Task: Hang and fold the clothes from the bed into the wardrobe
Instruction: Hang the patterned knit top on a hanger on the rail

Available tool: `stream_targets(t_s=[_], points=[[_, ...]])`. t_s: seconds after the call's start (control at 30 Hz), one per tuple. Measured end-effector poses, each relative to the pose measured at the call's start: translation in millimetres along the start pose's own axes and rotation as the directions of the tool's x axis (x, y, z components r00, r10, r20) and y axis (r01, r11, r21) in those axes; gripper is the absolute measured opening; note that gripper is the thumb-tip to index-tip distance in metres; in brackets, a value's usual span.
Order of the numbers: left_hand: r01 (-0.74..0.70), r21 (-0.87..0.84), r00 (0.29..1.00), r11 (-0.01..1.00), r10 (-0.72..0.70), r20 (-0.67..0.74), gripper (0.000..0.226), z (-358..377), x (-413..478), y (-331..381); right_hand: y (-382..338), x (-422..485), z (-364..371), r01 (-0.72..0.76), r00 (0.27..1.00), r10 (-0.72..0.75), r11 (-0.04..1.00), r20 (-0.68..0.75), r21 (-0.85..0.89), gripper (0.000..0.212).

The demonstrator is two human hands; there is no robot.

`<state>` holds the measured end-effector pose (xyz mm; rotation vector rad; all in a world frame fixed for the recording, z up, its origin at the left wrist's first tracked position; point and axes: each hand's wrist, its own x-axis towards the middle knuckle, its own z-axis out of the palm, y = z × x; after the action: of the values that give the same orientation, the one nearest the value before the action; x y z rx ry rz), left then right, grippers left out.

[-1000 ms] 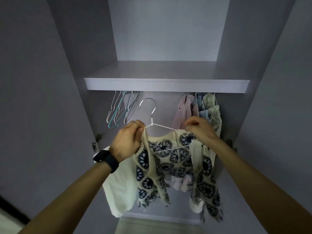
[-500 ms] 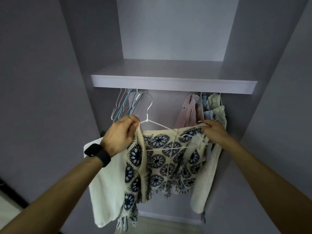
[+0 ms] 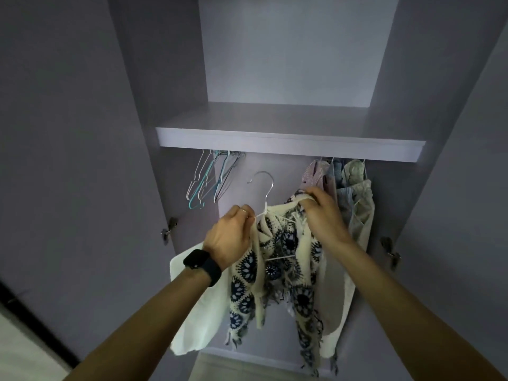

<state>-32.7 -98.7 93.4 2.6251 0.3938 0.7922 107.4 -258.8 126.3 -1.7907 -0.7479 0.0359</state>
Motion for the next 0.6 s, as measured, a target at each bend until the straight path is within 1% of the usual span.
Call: stream_targets(t_s=[0.03, 0.07, 0.1, 0.13, 0.17, 0.2, 0.23, 0.27, 0.3, 0.33, 0.37, 0.4, 0.43, 0.47, 0.53, 0.57, 0.6], points=[[0.028, -0.012, 0.999, 1.000, -0.028, -0.031, 0.019, -2.4, -0.3, -6.5, 3.4, -11.9, -5.8, 0.020, 1.000, -0.020, 1.000, -0.014, -0.024, 0.010], [0.060, -0.031, 0.995, 0.998, -0.062, -0.083, 0.016, -8.0, 1.2, -15.0, 10.1, -22.5, -13.6, 0.029, 0.998, -0.025, 0.998, 0.053, -0.062, 0.012], [0.090, -0.057, 0.987, 0.994, -0.097, -0.131, 0.014, -14.3, 1.7, -24.2, 17.5, -35.8, -21.0, 0.029, 0.975, -0.002, 0.993, 0.221, -0.115, 0.015], [0.103, -0.080, 0.979, 0.991, -0.115, -0.167, 0.012, -20.9, 2.0, -32.0, 22.6, -50.8, -27.4, 0.033, 0.896, 0.050, 0.984, 0.442, -0.177, 0.018], [0.086, -0.090, 0.976, 0.992, -0.102, -0.190, 0.010, -27.9, 2.6, -37.5, 25.5, -61.0, -31.7, 0.070, 0.793, 0.071, 0.976, 0.606, -0.207, 0.025], [0.048, -0.095, 0.979, 0.994, -0.066, -0.193, 0.009, -33.3, 4.0, -39.1, 29.4, -62.5, -35.0, 0.119, 0.767, 0.027, 0.976, 0.641, -0.183, 0.033], [0.003, -0.104, 0.983, 0.995, -0.022, -0.184, 0.008, -37.0, 5.0, -37.7, 31.6, -57.8, -36.4, 0.141, 0.838, -0.045, 0.980, 0.543, -0.137, 0.041], [-0.036, -0.120, 0.984, 0.992, 0.015, -0.176, 0.008, -39.7, 6.6, -33.6, 33.6, -46.5, -36.7, 0.189, 0.921, -0.120, 0.970, 0.371, -0.155, 0.048], [-0.068, -0.134, 0.984, 0.989, 0.045, -0.172, 0.009, -41.1, 7.5, -28.2, 31.3, -33.6, -35.8, 0.239, 0.951, -0.172, 0.935, 0.258, -0.262, 0.054], [-0.091, -0.148, 0.984, 0.985, 0.066, -0.167, 0.009, -41.3, 8.8, -22.8, 27.0, -20.1, -31.1, 0.279, 0.942, -0.181, 0.890, 0.283, -0.360, 0.054], [-0.097, -0.165, 0.985, 0.982, 0.071, -0.157, 0.009, -40.4, 8.3, -17.5, 25.8, -12.1, -23.5, 0.294, 0.917, -0.140, 0.871, 0.374, -0.394, 0.044], [-0.086, -0.193, 0.987, 0.978, 0.056, -0.154, 0.010, -39.7, 8.8, -13.4, 27.1, -5.4, -13.6, 0.280, 0.882, -0.096, 0.894, 0.461, -0.349, 0.029], [-0.060, -0.236, 0.987, 0.970, 0.022, -0.160, 0.010, -40.2, 9.0, -10.3, 29.8, -3.5, -4.4, 0.255, 0.870, -0.079, 0.917, 0.486, -0.307, 0.027], [-0.023, -0.316, 0.981, 0.948, -0.040, -0.192, 0.010, -42.1, 7.5, -8.6, 35.8, -2.8, 3.2, 0.246, 0.882, -0.098, 0.931, 0.461, -0.272, 0.032], [0.000, -0.546, 0.946, 0.838, -0.177, -0.271, 0.011, -52.1, 1.3, -7.2, 47.8, -0.7, 9.9, 0.263, 0.915, -0.151, 0.926, 0.373, -0.271, 0.036], [-0.007, -0.616, 0.942, 0.788, -0.201, -0.268, 0.010, -56.4, -4.2, -7.2, 53.6, -0.2, 9.0, 0.258, 0.932, -0.161, 0.923, 0.325, -0.285, 0.035], [-0.019, -0.632, 0.959, 0.775, -0.165, -0.232, 0.008, -61.4, -10.7, -8.8, 57.9, 1.4, 10.8, 0.252, 0.942, -0.165, 0.923, 0.294, -0.290, 0.034]])
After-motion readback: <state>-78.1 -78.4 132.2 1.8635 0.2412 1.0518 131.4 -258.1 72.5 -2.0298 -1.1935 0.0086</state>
